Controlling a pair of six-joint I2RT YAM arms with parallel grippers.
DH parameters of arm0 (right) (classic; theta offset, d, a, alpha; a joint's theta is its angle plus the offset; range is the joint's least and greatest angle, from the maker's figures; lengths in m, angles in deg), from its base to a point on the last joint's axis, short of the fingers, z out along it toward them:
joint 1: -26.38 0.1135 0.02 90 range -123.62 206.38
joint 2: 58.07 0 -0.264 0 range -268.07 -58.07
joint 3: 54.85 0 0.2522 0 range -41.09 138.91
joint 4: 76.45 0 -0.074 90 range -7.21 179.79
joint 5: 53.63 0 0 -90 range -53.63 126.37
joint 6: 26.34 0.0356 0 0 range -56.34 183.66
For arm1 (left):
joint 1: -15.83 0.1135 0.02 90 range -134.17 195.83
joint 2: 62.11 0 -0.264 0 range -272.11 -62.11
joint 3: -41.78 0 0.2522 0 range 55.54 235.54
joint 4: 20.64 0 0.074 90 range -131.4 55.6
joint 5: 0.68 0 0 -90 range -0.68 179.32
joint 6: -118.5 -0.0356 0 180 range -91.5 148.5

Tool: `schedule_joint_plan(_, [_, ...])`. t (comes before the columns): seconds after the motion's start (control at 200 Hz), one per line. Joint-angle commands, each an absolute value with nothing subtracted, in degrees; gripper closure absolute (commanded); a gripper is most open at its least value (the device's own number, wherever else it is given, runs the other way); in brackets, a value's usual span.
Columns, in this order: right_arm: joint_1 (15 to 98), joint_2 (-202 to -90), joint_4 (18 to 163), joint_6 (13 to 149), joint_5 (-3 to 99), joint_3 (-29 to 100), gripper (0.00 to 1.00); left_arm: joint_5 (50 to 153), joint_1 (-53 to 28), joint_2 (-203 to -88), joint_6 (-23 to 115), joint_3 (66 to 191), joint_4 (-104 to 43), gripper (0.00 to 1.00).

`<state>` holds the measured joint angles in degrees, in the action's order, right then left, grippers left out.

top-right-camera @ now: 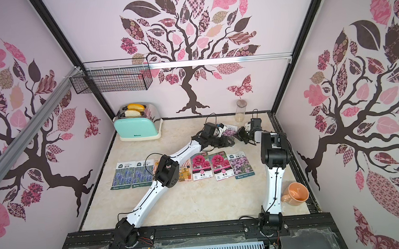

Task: Arrange the seed packets in a row
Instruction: Pick up the seed packet from the center of the board, then place the seed packet at the center of the board.

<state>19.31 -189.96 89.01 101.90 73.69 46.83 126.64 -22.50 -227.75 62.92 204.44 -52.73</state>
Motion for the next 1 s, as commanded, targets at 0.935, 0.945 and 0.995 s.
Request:
schedule_joint_plan(0.935, [8.26,-187.65,30.08,67.01,31.72,67.48,1.0,127.38,-12.38,-199.91,53.11,179.65,-51.88,0.44])
schedule_joint_plan(0.945, [8.25,-187.6,30.01,67.0,30.7,67.09,1.0,127.27,-12.38,-199.7,53.11,179.23,-51.71,0.44])
schedule_joint_plan(0.995, [8.19,-187.04,30.04,66.39,27.27,65.35,1.0,126.94,-12.3,-198.41,53.26,177.36,-50.9,0.44])
